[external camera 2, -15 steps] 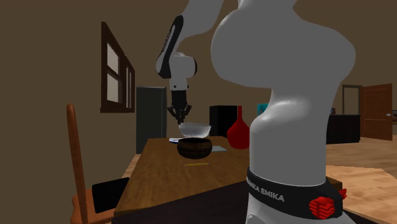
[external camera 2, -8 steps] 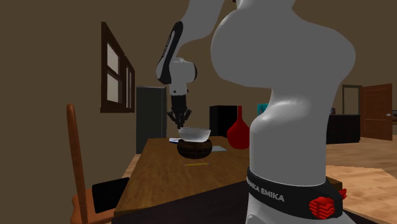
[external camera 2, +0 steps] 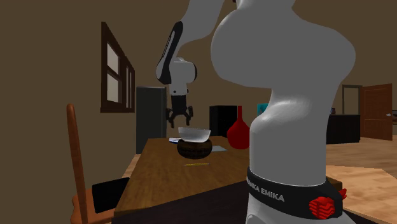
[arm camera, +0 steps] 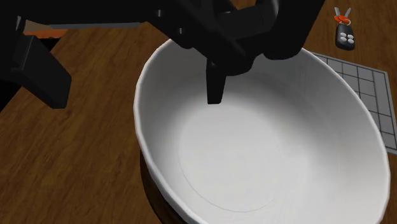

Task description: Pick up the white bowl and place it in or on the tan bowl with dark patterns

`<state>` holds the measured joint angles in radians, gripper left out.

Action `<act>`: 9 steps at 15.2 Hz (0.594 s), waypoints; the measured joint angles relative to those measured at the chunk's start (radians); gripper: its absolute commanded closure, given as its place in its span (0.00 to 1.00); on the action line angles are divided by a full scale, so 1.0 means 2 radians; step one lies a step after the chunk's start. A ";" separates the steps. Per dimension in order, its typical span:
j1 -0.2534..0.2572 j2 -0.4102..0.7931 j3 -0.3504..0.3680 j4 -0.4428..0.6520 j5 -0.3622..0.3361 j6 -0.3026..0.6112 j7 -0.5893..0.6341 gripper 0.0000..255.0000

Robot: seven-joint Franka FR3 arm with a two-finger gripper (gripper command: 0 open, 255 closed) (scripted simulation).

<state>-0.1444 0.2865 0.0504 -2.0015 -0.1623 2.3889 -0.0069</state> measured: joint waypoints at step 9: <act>0.001 -0.040 0.004 0.010 0.008 -0.050 -0.005 0.00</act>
<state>-0.1418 0.2067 0.0587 -1.9808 -0.1460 2.2891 -0.0173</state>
